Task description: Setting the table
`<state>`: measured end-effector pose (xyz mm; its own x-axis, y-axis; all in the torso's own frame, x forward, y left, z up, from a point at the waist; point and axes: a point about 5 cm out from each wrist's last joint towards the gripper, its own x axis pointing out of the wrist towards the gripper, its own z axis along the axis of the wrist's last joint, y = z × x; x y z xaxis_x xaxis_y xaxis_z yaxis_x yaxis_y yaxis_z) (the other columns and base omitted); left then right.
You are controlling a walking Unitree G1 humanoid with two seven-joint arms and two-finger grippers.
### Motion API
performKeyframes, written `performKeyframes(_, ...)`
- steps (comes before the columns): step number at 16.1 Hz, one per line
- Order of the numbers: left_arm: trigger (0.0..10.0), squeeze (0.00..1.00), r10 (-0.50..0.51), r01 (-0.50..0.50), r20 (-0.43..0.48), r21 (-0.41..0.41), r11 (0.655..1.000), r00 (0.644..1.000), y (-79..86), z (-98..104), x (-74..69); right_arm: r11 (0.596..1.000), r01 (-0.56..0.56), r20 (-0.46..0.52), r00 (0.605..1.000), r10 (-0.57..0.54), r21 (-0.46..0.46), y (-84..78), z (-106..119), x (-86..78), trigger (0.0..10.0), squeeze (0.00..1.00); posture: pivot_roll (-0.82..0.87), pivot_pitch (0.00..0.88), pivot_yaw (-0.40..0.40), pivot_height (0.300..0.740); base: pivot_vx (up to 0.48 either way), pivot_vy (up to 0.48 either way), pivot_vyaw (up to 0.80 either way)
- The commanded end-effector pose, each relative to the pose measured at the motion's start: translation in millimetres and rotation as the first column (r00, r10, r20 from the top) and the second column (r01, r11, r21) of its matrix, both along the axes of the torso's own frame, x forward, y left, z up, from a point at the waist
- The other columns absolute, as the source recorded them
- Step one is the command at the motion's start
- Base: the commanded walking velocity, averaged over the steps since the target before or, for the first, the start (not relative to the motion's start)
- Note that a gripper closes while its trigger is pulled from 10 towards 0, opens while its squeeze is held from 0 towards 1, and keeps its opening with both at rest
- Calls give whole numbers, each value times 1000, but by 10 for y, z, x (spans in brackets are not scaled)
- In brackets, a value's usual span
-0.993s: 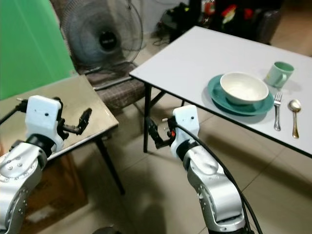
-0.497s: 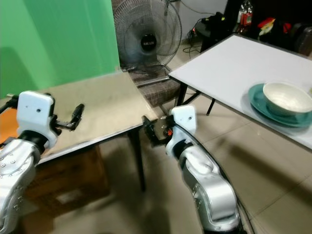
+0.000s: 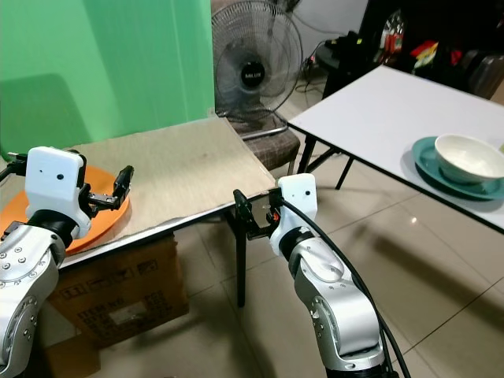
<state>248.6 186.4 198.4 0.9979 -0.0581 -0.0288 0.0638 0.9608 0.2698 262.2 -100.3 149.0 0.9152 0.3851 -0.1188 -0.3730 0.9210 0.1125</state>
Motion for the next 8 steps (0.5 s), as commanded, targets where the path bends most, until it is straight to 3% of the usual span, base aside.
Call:
performKeyframes(1,10000,0,3,-3,-4,-8,1000,1000,-2,5,22,1000,6,12,1000,-6,-3,-34,24,0,10000,0,3,11,8,740,270,0,0)
performKeyframes(3,10000,0,7,-7,-6,-9,1000,1000,3,1,18,1000,-17,21,1000,17,-25,-11,30,-6,10000,0,3,14,7,740,279,0,0)
performKeyframes(8,10000,0,23,-23,-18,-8,1000,1000,27,-14,-14,997,-61,23,998,62,-43,30,35,-19,10000,0,6,31,-3,740,280,0,800)
